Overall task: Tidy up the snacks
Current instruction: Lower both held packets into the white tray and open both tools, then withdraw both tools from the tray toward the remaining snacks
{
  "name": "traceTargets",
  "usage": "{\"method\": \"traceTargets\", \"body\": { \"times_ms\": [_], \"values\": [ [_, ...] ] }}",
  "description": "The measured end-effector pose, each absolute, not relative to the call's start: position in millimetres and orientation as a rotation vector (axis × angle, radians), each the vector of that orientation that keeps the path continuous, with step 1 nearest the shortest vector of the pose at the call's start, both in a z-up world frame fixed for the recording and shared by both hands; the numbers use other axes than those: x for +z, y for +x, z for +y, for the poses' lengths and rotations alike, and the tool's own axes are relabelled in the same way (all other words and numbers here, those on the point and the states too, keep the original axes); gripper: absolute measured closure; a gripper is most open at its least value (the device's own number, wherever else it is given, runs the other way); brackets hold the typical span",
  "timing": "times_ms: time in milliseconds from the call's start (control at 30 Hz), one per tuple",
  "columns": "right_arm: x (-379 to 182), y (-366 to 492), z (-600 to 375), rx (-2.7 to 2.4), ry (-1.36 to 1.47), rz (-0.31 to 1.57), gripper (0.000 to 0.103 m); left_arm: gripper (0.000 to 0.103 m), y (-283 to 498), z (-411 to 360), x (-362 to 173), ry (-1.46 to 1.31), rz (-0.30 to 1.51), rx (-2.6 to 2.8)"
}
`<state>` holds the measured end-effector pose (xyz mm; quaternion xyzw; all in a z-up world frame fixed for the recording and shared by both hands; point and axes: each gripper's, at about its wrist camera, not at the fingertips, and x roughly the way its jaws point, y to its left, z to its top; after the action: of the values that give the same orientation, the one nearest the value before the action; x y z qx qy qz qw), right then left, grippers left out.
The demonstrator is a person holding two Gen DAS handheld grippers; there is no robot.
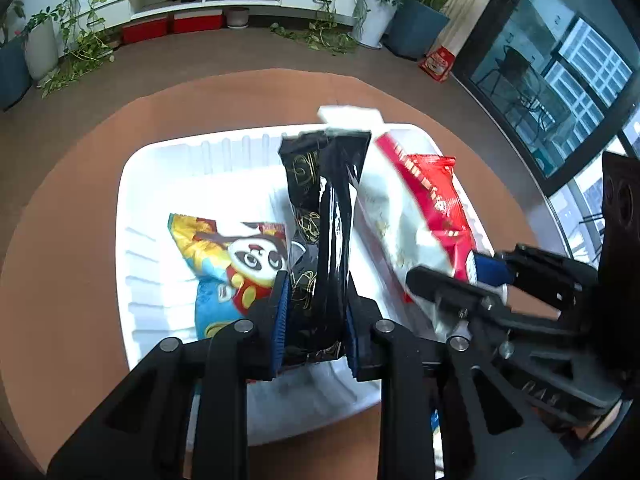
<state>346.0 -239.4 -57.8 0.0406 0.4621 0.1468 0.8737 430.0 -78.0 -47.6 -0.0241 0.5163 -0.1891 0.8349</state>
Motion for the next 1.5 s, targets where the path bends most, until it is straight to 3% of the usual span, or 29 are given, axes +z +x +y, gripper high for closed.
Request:
{"method": "traceTargets", "body": {
  "times_ms": [233,267,300,333,367,433,533,567,633,900,1167,1300,1500],
  "values": [
    [-55,343,-239,0.297,0.078,0.935,0.059,0.08,435,-91,-50,-0.043,1.083,-0.372],
    [-55,341,-239,0.298,0.081,0.932,0.051,0.08,437,-89,-52,-0.047,1.082,-0.365],
    [-53,341,-239,0.301,0.087,0.927,0.041,0.075,436,-89,-52,-0.055,1.083,-0.364],
    [-52,340,-240,0.303,0.093,0.921,0.037,0.066,436,-90,-51,-0.057,1.079,-0.363],
    [-49,338,-241,0.299,0.096,0.913,0.036,0.061,432,-85,-49,-0.054,1.072,-0.356],
    [-42,334,-245,0.298,0.1,0.894,0.036,0.04,435,-78,-45,-0.059,1.056,-0.349],
    [-26,330,-252,0.298,0.113,0.858,0.034,0.021,427,-71,-33,-0.069,1.035,-0.348],
    [-21,326,-255,0.302,0.122,0.844,0.031,0.018,420,-69,-26,-0.064,1.023,-0.348],
    [-10,318,-262,0.318,0.152,0.81,0.025,0.0,405,-63,-12,-0.06,0.999,-0.347],
    [33,262,-287,0.418,0.221,0.676,0.01,0.0,279,-19,50,0.06,0.764,-0.311],
    [6,186,-309,0.463,0.418,0.71,0.009,0.0,145,52,39,-0.004,0.868,-0.36],
    [-22,153,-311,0.474,0.466,0.794,0.009,0.0,109,50,16,0.139,0.945,-0.489],
    [-30,138,-302,0.495,0.43,0.86,0.01,0.0,75,28,8,0.409,0.917,-0.699]
  ]
}}
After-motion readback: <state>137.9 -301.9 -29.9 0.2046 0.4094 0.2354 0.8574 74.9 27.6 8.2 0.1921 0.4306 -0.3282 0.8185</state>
